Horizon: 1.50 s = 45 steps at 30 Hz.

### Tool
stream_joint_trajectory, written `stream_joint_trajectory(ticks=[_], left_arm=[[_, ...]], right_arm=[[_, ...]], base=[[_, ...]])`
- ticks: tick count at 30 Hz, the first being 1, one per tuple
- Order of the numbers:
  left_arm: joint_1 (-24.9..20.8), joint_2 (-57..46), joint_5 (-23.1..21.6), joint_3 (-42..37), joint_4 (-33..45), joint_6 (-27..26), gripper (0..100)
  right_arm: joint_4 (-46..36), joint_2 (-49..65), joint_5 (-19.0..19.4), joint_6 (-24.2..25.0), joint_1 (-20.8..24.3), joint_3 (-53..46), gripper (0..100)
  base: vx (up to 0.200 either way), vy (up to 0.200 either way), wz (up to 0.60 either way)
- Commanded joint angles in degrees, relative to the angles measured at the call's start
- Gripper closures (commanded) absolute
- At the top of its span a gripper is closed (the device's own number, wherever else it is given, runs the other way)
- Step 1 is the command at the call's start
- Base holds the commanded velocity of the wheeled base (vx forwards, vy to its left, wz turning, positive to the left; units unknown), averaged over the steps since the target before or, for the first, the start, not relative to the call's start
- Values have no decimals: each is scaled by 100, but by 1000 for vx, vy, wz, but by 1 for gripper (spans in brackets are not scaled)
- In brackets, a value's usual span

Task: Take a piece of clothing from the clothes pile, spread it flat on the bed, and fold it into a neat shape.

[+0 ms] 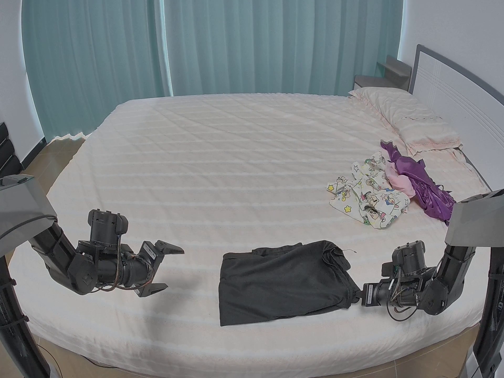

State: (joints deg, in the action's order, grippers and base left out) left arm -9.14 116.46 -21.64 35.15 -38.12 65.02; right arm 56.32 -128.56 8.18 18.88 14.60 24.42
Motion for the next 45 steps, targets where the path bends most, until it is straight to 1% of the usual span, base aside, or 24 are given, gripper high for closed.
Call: stream_joint_trajectory(ticks=[1, 2, 4, 5, 8, 9, 12, 14, 17, 18, 19, 21, 22, 24, 28, 29, 31, 34, 35, 39, 40, 41, 42, 45], left_arm=[[0, 9, -7, 1, -2, 1, 0], [0, 9, 2, 1, -2, 1, 0], [0, 9, 2, 1, -2, 1, 0], [0, 9, 2, 1, -2, 1, 0], [0, 0, 2, 1, -2, 1, 0], [0, 0, 2, 1, -2, 1, 0], [0, 9, 2, 1, -2, 1, 0], [0, 9, 2, 1, -2, 1, 0], [0, 9, 2, 1, -2, 1, 0], [0, 9, 2, 1, -2, 1, 0], [0, 0, 2, 1, -2, 1, 0], [0, 0, 2, 1, -2, 1, 0], [0, 0, 2, -8, 6, 1, 0], [0, 0, 2, -8, 6, 10, 0], [0, 0, 2, -17, -2, 10, 0], [0, 0, 2, -17, -2, 10, 0], [0, 0, 2, -17, -2, 10, 0], [-9, 0, 63, -17, -2, 10, 0], [-9, 0, 72, -17, -2, 10, 0], [-9, 0, 72, -17, -2, 10, 0], [-9, 0, 72, -17, -2, 10, 0], [-9, 0, 72, -17, -2, 10, 0], [-9, 0, 72, -17, -2, 10, 0], [-9, 0, 72, -17, -2, 10, 0]], right_arm=[[-7, -108, 8, -69, -116, -25, 100], [-7, -108, 8, -78, -116, -34, 100], [-7, -152, 17, -333, -133, -148, 100], [-7, -152, 17, -333, -133, -148, 0], [28, -204, 8, -394, -239, -104, 0], [90, -160, 17, -394, -335, -78, 0], [345, -2, 35, -289, -388, 46, 0], [424, 77, 105, -16, -379, 204, 0], [380, -11, 131, 722, -133, 731, 0], [380, -11, 131, 722, -133, 731, 0], [309, -222, 96, 994, 7, 1162, 0], [292, -283, 78, 1012, 25, 1241, 0], [134, -494, -9, 1012, 34, 1715, 0], [-104, -591, -36, 1030, 69, 2023, 0], [-605, -943, -45, 1170, 218, 2744, 0], [-605, -943, -45, 1170, 218, 2744, 0], [-789, -1250, -71, 1197, 253, 3148, 0], [-956, -1408, -27, 1214, 245, 3456, 0], [-1035, -1417, -45, 1223, 245, 3570, 100], [-1413, -1417, -71, 1346, 218, 3904, 100], [-1572, -1417, -71, 1460, 209, 4018, 100], [-1572, -1417, -71, 1460, 209, 4018, 100], [-1607, -1417, -88, 1636, 201, 4053, 100], [-1572, -1373, -203, 1777, 130, 4062, 100]], base=[[0, 0, 0], [0, 0, 0], [0, 0, 0], [0, 0, 0], [0, 0, 0], [0, 0, 0], [0, 0, 0], [0, 0, 0], [0, 0, 0], [0, 0, 0], [0, 0, 0], [0, 0, 0], [0, 0, 0], [0, 0, 0], [0, 0, 0], [0, 0, 0], [0, 0, 0], [0, 0, 0], [0, 0, 0], [0, 0, 0], [0, 0, 0], [0, 0, 0], [0, 0, 0], [0, 0, 0]])
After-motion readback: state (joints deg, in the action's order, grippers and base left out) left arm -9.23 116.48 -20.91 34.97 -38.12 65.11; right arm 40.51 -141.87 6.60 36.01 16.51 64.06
